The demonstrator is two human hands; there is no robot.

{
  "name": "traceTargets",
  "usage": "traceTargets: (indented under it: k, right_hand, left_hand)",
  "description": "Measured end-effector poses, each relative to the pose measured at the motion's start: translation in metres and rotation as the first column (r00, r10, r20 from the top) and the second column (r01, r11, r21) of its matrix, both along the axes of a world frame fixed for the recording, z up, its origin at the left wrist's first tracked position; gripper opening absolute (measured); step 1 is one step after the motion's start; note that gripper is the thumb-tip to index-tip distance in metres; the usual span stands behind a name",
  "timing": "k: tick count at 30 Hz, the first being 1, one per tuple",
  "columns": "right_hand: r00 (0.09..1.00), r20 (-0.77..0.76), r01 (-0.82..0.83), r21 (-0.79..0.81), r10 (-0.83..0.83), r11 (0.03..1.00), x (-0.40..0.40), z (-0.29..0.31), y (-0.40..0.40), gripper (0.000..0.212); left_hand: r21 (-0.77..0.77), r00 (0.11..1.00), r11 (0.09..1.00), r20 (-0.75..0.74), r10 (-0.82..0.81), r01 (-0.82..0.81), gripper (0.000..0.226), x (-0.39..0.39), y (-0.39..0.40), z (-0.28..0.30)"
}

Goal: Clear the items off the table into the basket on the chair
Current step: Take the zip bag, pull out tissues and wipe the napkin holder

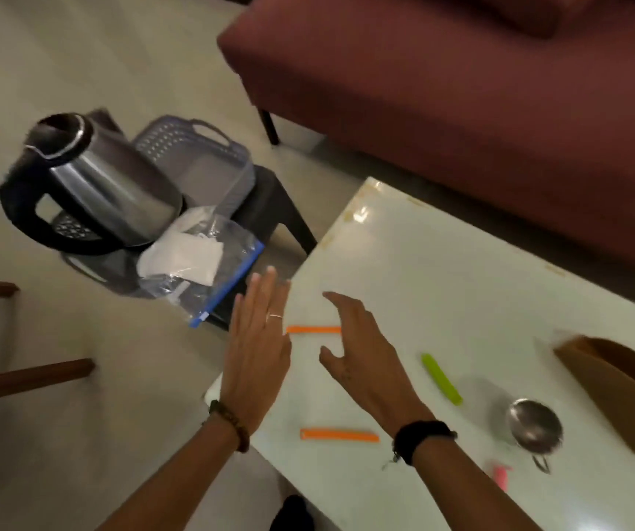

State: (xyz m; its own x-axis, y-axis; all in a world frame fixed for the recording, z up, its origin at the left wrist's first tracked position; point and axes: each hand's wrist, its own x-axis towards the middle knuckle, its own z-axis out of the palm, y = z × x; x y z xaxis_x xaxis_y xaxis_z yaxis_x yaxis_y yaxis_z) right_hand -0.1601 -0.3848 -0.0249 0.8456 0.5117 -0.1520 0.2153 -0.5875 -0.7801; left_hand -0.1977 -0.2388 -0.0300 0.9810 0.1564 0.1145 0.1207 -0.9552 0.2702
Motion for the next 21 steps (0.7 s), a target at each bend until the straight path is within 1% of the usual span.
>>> traceTargets:
  k: [2,4,6,8,10,11,13,15,16,17,18,20,21]
  right_hand:
    - [0.991,0.057,-0.111,-0.098,0.117,0.989,0.021,-0.001,0.047,0.075]
    - [0.956,0.156,-0.212,-0.218,0.249,0.952,0.042,-0.008,0.093,0.086]
    - [0.885,0.253,-0.291,-0.352,0.390,0.890,0.059,-0.018,0.130,0.097]
    - [0.819,0.298,-0.322,-0.468,0.489,0.823,0.073,-0.029,0.155,0.101]
    - [0.771,0.317,-0.335,-0.537,0.553,0.774,0.082,-0.041,0.176,0.098]
    - [0.751,0.329,-0.340,-0.550,0.572,0.763,0.085,-0.047,0.182,0.096]
    - [0.716,0.382,-0.327,-0.556,0.585,0.764,0.088,-0.055,0.190,0.091]
    - [0.709,0.437,-0.311,-0.511,0.553,0.802,0.085,-0.055,0.196,0.085]
    - [0.719,0.454,-0.305,-0.475,0.527,0.825,0.083,-0.050,0.196,0.080]
    - [0.723,0.482,-0.290,-0.438,0.495,0.851,0.080,-0.044,0.195,0.073]
    - [0.719,0.532,-0.259,-0.393,0.448,0.882,0.078,-0.038,0.191,0.065]
    - [0.730,0.615,-0.177,-0.249,0.297,0.952,0.074,-0.023,0.174,0.049]
    - [0.761,0.613,-0.137,-0.168,0.212,0.976,0.070,-0.013,0.162,0.041]
  left_hand:
    - [0.270,0.998,0.963,-0.047,0.037,-0.024,0.079,0.013,0.046,-0.005]
    - [0.428,0.991,0.903,-0.095,0.092,-0.043,0.086,0.023,0.089,-0.013]
    - [0.550,0.981,0.835,-0.148,0.128,-0.026,0.090,0.024,0.125,-0.024]
    - [0.631,0.970,0.775,-0.202,0.137,0.022,0.098,0.022,0.152,-0.037]
    - [0.639,0.971,0.767,-0.214,0.103,0.060,0.101,0.022,0.174,-0.047]
    - [0.610,0.974,0.789,-0.216,0.070,0.079,0.101,0.023,0.183,-0.048]
    - [0.519,0.984,0.842,-0.163,-0.068,0.144,0.092,0.029,0.196,-0.043]
    - [0.365,0.978,0.910,-0.018,-0.206,0.198,0.068,0.034,0.203,-0.036]
    - [0.266,0.972,0.941,0.056,-0.230,0.207,0.053,0.036,0.203,-0.030]
    - [0.168,0.971,0.967,0.112,-0.211,0.191,0.042,0.038,0.201,-0.022]
    - [0.074,0.975,0.986,0.155,-0.157,0.147,0.037,0.039,0.197,-0.013]
    - [-0.135,0.978,0.989,0.209,-0.026,0.056,0.037,0.039,0.183,0.005]
    - [-0.221,0.973,0.974,0.229,0.002,0.050,0.040,0.037,0.173,0.014]
